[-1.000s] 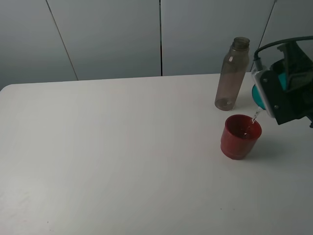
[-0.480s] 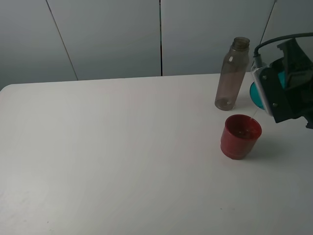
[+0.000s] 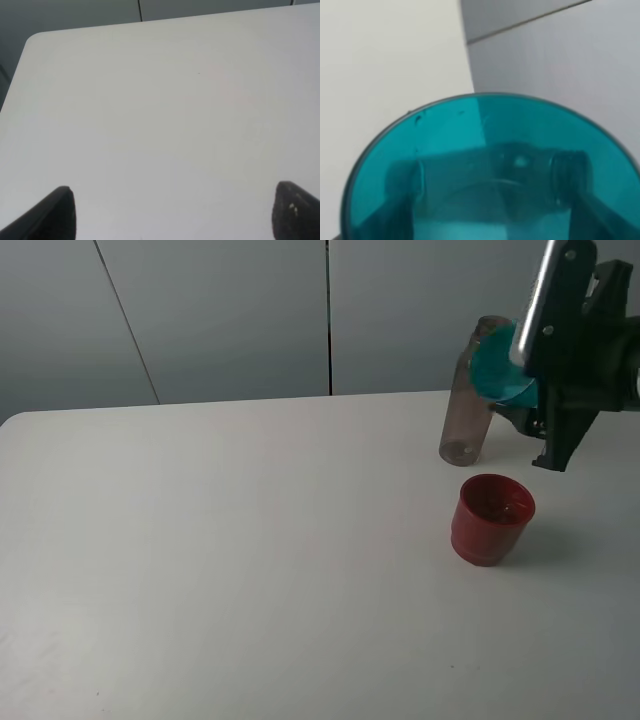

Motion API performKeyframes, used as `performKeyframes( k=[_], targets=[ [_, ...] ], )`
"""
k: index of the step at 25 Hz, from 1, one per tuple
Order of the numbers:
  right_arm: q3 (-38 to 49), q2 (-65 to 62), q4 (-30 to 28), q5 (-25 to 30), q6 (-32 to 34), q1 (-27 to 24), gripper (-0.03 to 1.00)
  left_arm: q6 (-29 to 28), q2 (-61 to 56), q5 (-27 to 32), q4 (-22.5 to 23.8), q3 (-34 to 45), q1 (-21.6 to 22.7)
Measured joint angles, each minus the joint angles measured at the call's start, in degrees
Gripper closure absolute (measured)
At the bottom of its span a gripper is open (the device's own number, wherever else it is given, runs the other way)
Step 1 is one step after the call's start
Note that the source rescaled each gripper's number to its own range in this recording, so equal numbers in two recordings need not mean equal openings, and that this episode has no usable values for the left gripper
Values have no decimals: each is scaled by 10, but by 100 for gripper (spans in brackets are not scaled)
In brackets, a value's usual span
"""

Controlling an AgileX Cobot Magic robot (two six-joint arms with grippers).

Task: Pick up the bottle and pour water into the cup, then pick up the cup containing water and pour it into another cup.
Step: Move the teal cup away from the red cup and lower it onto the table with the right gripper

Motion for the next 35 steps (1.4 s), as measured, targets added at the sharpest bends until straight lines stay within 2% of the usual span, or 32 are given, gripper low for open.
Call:
performKeyframes(
  k=[2, 5, 8, 10, 12, 15, 24, 30, 35],
  targets=[
    [-7, 0, 45, -30, 62, 10, 92, 0, 0, 0, 0, 0, 0],
    [-11, 0, 89, -113, 192, 19, 92, 0, 0, 0, 0, 0, 0],
    [-12, 8, 104, -236, 305, 21, 92, 0, 0, 0, 0, 0, 0],
    [-12, 31, 106, -301, 345, 27, 92, 0, 0, 0, 0, 0, 0],
    [-13, 65, 114, -329, 362, 43, 92, 0, 0, 0, 0, 0, 0],
    [-15, 129, 145, -340, 366, 68, 92, 0, 0, 0, 0, 0, 0],
    [-99, 306, 307, -352, 297, 141, 92, 0, 0, 0, 0, 0, 0],
    [-140, 388, 432, -354, 208, 176, 92, 0, 0, 0, 0, 0, 0],
    [-143, 454, 459, -354, 187, 180, 92, 0, 0, 0, 0, 0, 0]
  ],
)
